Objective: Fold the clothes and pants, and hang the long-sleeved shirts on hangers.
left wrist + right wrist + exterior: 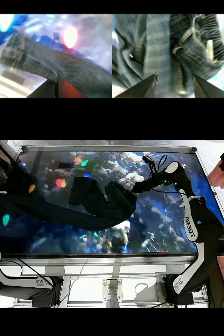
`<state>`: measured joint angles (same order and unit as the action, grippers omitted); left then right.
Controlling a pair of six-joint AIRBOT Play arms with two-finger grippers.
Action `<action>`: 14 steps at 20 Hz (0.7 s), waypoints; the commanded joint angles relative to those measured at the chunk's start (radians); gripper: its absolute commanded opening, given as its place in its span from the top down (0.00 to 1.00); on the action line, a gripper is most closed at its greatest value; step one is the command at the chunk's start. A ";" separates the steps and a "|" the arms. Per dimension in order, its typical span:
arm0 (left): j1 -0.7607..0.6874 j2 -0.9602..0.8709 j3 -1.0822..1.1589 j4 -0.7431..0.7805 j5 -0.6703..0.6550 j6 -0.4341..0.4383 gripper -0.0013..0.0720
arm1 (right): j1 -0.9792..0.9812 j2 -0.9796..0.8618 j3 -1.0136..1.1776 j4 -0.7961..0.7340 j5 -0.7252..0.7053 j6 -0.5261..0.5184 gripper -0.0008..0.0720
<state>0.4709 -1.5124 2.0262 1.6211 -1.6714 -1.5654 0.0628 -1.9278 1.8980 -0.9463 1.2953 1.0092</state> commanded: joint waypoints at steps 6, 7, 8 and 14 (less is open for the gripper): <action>0.181 0.010 0.000 0.055 0.068 -0.002 0.94 | 0.008 -0.159 0.078 -0.022 0.131 -0.215 0.29; 0.188 0.010 0.000 0.055 0.077 -0.002 0.94 | 0.011 -0.163 0.078 -0.015 0.130 -0.230 0.30; 0.192 0.010 0.000 0.056 0.087 -0.002 0.94 | 0.018 -0.163 0.078 -0.015 0.124 -0.250 0.30; 0.192 0.009 -0.003 0.073 0.101 -0.002 0.94 | 0.065 -0.192 0.078 0.045 0.106 -0.313 0.33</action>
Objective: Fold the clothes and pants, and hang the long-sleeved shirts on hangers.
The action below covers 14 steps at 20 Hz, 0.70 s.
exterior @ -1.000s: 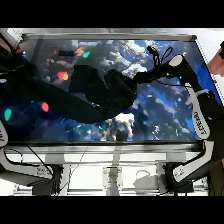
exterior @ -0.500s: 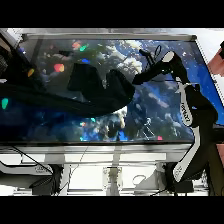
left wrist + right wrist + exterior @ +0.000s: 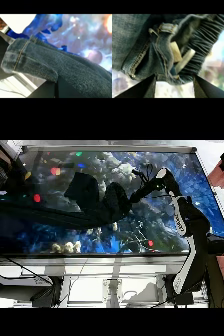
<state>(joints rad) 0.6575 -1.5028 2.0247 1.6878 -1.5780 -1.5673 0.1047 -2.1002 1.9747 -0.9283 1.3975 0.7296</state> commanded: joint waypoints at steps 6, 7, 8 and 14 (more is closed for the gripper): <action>0.005 -0.001 -0.002 0.005 0.009 0.000 0.94 | 0.071 -0.097 -0.001 0.022 0.063 0.000 0.48; 0.005 -0.003 -0.002 0.005 0.008 0.000 0.94 | 0.070 -0.102 -0.002 0.014 0.087 0.023 0.57; 0.005 -0.006 -0.002 0.003 0.008 0.000 0.94 | 0.069 -0.103 -0.002 0.000 0.118 0.048 0.67; 0.016 -0.029 -0.003 -0.117 0.032 0.001 0.94 | -0.033 0.002 0.024 0.090 0.339 0.250 0.96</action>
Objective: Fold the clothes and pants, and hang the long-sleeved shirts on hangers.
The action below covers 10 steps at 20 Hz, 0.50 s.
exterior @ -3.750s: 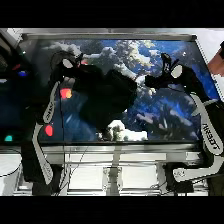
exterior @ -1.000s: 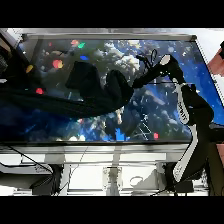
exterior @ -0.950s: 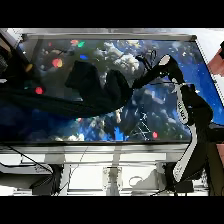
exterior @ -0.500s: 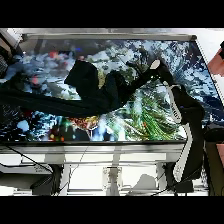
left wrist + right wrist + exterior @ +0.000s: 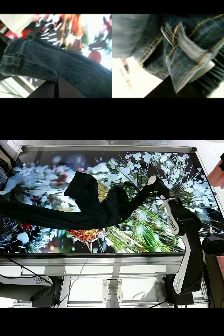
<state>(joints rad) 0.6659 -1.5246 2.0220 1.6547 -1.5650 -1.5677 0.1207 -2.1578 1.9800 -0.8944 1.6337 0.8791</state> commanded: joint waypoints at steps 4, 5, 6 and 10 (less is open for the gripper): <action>0.060 0.024 0.003 -0.365 0.163 -0.026 0.94 | -0.223 0.301 0.186 0.102 -0.006 0.245 0.96; 0.084 0.037 0.003 -0.459 0.217 -0.049 0.94 | -0.281 0.381 0.190 0.161 -0.087 0.257 0.96; 0.107 0.048 0.003 -0.543 0.264 -0.071 0.94 | -0.335 0.452 0.187 0.218 -0.174 0.268 0.96; 0.179 0.073 0.003 -0.698 0.336 -0.163 0.94 | -0.545 0.648 0.165 0.444 -0.450 0.368 0.96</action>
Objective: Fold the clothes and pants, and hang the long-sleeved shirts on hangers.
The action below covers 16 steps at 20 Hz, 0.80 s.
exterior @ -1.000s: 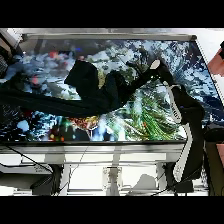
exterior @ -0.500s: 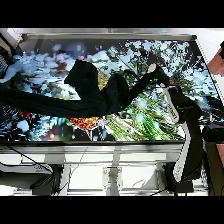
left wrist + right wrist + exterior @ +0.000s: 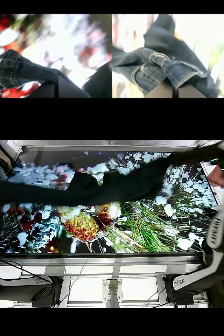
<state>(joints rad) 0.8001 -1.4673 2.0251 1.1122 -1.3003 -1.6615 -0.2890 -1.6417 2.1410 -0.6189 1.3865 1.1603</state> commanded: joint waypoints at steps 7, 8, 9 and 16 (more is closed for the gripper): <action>0.058 -0.048 -0.002 0.056 -0.283 -0.067 0.94 | -0.296 0.156 -0.115 0.077 0.033 0.301 0.96; 0.056 -0.067 -0.002 0.072 -0.350 -0.038 0.94 | -0.291 0.153 -0.137 0.003 0.090 0.319 0.96; 0.054 -0.085 -0.002 0.075 -0.402 -0.016 0.94 | -0.286 0.144 -0.146 -0.076 0.156 0.333 0.96; -0.063 -0.159 -0.005 0.066 -0.492 0.077 0.94 | -0.242 0.078 -0.147 -0.343 0.423 0.397 0.96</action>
<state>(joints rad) 0.7906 -1.6024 2.0212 1.1828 -1.7561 -1.6310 -0.5488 -1.5414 1.9995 -0.8413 1.6840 1.5227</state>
